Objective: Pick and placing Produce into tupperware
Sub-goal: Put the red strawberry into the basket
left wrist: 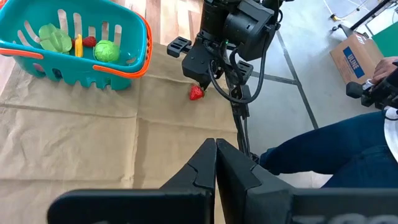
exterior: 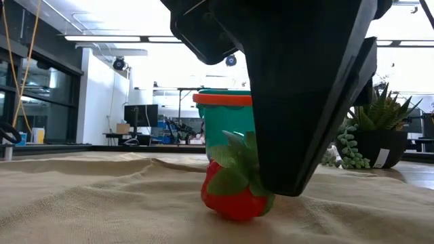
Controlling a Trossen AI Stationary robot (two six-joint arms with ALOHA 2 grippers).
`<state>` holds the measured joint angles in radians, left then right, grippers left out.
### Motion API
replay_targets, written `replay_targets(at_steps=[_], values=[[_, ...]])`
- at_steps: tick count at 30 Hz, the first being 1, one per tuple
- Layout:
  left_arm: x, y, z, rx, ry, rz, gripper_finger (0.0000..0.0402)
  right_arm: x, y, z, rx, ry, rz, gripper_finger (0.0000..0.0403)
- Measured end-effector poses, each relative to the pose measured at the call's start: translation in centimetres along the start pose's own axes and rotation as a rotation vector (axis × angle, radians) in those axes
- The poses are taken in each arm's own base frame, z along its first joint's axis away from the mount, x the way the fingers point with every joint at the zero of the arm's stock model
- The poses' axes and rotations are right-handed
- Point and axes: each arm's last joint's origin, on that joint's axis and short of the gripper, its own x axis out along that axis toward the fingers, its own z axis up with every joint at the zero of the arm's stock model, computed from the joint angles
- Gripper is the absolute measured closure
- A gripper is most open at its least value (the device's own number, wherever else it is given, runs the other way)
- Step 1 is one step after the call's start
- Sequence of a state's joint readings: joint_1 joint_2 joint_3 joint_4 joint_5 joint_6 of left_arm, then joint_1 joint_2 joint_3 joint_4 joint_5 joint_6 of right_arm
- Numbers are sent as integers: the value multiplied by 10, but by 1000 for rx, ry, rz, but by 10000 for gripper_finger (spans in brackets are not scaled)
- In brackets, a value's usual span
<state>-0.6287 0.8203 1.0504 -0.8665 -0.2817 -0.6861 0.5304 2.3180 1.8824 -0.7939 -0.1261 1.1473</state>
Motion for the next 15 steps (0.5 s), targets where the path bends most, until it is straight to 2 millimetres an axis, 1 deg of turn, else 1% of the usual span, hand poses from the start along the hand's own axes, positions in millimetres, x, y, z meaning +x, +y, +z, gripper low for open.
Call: replay_targets(at_steps=[7, 11, 15], values=[[0, 0, 0, 0, -1, 1, 401, -1, 3, 1, 3, 3, 28, 402], [0, 0, 0, 0, -1, 1, 401, -13, 12, 8, -5, -45, 61, 402], [0, 0, 0, 17, 0, 0, 401, -28, 18, 20, -14, -105, 86, 402]])
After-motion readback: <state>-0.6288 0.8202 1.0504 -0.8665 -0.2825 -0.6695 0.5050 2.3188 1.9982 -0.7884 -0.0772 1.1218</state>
